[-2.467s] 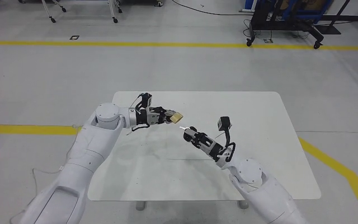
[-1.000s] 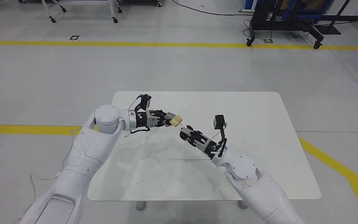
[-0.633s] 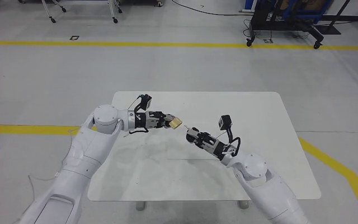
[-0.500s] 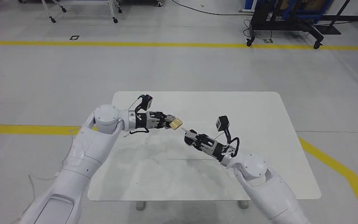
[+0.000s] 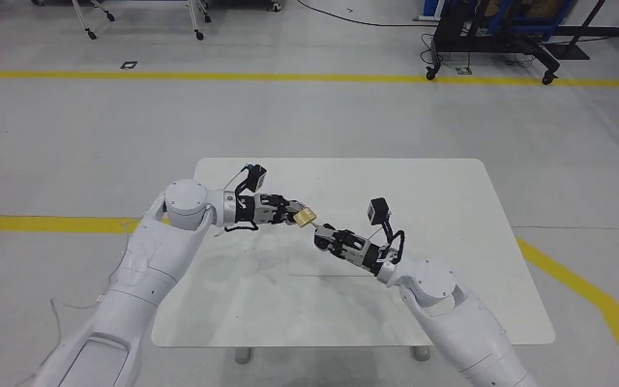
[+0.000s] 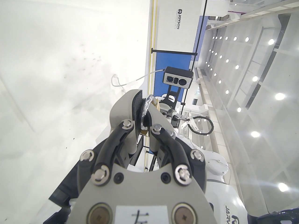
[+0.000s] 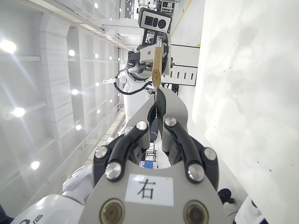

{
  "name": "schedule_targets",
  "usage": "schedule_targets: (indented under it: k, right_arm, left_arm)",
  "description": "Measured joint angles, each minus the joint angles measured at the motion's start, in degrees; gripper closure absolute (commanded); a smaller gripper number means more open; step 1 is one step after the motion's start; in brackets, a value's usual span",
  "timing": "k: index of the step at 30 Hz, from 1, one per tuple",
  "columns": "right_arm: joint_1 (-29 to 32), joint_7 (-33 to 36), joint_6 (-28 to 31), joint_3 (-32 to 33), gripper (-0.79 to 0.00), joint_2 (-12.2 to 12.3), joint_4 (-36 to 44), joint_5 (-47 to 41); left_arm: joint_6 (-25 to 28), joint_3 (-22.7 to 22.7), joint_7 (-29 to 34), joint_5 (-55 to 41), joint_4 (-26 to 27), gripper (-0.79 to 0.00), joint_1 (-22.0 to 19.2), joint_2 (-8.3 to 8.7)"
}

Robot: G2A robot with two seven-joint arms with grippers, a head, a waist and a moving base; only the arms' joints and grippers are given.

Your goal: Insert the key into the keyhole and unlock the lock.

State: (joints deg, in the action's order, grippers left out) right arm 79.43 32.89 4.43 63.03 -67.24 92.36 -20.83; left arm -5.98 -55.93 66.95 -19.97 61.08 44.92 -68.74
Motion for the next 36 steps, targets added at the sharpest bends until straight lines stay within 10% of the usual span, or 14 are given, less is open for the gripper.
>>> schedule_targets:
  k: [17, 18, 19, 36]
  right_arm:
    - [-2.85, -2.43, -0.94, -1.62, 0.0, -0.96, -1.91, -0.27]
    - [-3.1, -2.57, -0.99, -1.75, -0.268, -1.03, -2.15, -0.34]
    - [-3.29, -2.69, -1.0, -1.85, -0.785, -1.1, -2.33, -0.39]
    - [-3.05, -4.01, 0.39, -1.33, -0.785, -1.22, -2.0, 0.33]
  left_arm:
    - [0.43, 1.53, 0.7, 0.49, -0.92, 0.0, -0.91, -0.38]
    - [0.49, 1.51, 0.72, 0.38, -1.04, 0.0, -0.97, -0.4]
    - [0.54, 1.47, 0.74, 0.22, -1.19, 0.0, -1.01, -0.41]
    - [2.8, -0.75, -1.79, -1.98, -1.76, 0.0, -0.46, -0.15]
